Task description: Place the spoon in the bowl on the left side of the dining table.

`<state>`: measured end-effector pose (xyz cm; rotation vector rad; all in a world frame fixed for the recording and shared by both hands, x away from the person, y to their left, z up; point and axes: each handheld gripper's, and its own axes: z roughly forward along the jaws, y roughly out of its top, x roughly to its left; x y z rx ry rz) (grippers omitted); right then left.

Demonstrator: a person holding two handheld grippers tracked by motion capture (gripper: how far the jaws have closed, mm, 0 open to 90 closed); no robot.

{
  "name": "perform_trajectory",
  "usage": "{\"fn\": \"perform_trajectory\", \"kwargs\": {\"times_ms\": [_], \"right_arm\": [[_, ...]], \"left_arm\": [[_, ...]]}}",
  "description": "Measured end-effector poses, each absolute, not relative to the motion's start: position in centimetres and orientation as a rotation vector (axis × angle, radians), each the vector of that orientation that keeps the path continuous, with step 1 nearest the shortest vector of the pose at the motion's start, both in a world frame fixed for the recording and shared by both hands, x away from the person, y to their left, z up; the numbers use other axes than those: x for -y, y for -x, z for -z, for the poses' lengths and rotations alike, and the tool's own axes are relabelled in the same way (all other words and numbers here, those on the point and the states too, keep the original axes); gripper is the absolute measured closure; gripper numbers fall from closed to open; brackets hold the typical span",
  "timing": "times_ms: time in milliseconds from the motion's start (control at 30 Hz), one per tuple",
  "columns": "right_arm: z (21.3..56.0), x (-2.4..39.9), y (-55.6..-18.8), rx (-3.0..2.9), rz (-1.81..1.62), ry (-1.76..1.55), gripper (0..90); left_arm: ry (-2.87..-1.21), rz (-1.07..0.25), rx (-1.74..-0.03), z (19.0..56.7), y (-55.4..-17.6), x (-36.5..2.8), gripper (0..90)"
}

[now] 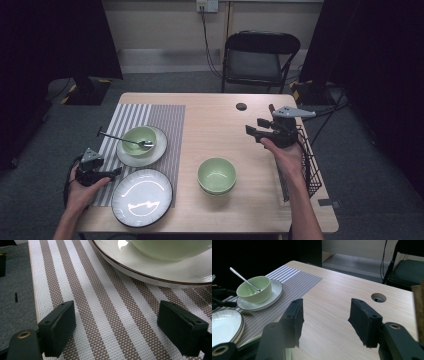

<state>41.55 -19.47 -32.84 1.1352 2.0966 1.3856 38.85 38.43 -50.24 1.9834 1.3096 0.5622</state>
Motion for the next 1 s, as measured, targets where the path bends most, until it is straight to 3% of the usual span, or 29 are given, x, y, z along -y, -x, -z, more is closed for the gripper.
{"fn": "perform_trajectory", "kwargs": {"times_ms": [567,1000], "right_arm": [[33.3,23.9,-41.6,-2.03,-1.357,-1.214,44.3],[34.2,25.0,-42.6,-1.992,-1.333,-1.279,47.6]], "left_arm": [[-1.984,-0.563,-1.309,50.2,-38.9,-38.4,14.9],[-1.983,-0.562,-1.31,50.2,-38.9,-38.4,14.9]]}}
